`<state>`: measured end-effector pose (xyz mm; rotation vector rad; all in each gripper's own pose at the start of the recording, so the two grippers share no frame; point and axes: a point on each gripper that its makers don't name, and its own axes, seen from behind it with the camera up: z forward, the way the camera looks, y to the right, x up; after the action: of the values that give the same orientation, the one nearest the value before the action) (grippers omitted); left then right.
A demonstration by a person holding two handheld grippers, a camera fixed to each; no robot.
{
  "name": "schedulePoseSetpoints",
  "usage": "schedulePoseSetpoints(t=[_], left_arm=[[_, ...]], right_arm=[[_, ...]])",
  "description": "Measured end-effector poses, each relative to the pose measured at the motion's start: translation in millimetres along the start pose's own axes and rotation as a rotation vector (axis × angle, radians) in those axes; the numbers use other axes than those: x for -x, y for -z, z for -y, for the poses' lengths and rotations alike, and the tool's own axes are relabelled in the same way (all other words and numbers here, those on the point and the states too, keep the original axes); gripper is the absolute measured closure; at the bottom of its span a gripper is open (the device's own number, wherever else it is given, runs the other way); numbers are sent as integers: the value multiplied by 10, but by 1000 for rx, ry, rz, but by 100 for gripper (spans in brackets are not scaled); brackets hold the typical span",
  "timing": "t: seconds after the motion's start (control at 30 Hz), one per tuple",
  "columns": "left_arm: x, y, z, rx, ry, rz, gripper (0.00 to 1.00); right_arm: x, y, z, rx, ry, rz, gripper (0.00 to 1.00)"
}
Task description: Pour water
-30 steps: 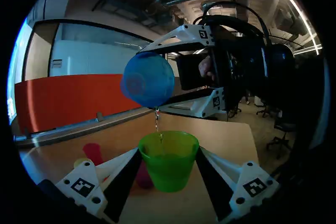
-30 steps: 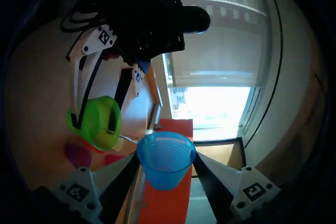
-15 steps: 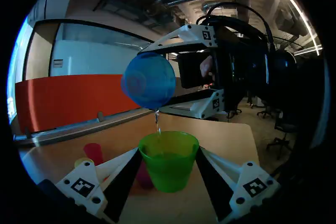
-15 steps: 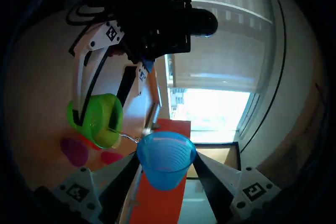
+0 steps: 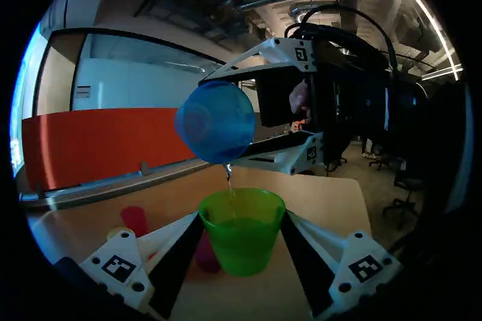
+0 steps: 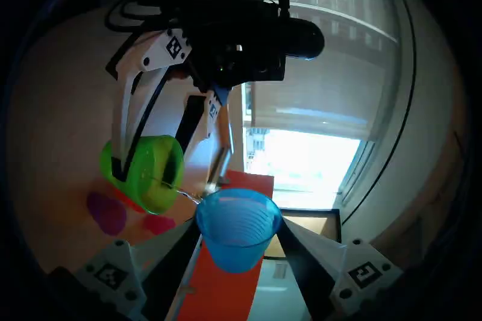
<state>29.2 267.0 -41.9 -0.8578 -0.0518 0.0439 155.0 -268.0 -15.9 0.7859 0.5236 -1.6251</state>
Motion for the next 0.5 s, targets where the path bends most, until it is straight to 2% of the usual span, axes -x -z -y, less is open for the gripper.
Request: schedulePoseSetpoints(t=[0.5], left_arm=[[-38, 8, -1, 0, 2, -9, 14]], right_arm=[[-20, -2, -9, 0, 17, -5, 9]])
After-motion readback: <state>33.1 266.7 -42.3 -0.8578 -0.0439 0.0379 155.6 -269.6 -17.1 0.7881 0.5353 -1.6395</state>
